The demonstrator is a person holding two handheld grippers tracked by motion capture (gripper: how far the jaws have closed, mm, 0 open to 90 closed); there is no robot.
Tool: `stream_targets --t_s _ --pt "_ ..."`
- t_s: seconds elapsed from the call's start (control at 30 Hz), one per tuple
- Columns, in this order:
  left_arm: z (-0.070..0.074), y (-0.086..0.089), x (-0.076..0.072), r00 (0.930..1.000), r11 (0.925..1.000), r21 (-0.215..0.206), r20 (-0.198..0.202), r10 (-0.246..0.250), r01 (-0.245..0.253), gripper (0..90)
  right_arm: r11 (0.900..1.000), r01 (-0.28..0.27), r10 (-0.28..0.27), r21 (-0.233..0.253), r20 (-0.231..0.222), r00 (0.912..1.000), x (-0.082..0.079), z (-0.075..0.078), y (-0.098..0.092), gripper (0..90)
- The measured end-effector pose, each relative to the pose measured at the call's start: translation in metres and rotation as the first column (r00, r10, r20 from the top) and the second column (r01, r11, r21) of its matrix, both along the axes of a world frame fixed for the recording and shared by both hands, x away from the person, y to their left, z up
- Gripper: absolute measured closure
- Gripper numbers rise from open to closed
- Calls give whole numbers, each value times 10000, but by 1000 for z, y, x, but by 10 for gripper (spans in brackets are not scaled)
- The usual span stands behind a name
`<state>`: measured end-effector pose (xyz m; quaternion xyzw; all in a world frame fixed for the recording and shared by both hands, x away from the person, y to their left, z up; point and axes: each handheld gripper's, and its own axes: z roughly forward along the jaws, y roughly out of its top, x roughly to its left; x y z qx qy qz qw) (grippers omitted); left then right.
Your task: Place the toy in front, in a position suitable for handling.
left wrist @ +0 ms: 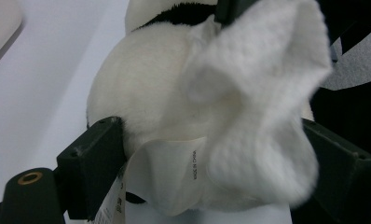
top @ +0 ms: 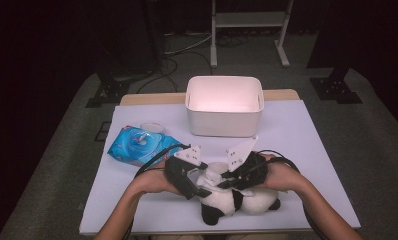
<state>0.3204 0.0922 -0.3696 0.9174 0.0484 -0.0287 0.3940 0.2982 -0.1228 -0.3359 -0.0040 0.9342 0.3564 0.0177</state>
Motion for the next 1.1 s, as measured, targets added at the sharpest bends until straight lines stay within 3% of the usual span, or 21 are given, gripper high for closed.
stream_targets --t_s 0.13,0.37,0.57,0.7,0.87,1.1 --pt "0 1 -1 10000 10000 26 56 -40 40 134 9999 -160 160 -26 62 9999 -2 0 7 759" --pt "1 0 -1 10000 10000 -16 31 -67 67 135 10000 -26 26 -15 -23 10000 -9 -1 -5 759" --pt "1 -1 0 10000 10000 50 -38 -23 24 134 9988 303 -306 -377 -72 9995 -16 -5 -28 758" --pt "2 -1 0 10000 9999 107 -92 -28 29 133 9939 866 -859 -683 140 9962 -15 -3 -48 758" --pt "2 -2 1 9999 9999 153 -118 -40 42 133 9880 1434 -1429 -582 120 9897 -12 -2 -72 757" --pt "3 -3 2 9996 9999 156 -271 -11 16 132 9737 2256 -2260 -313 -117 9741 -6 -7 -105 758"
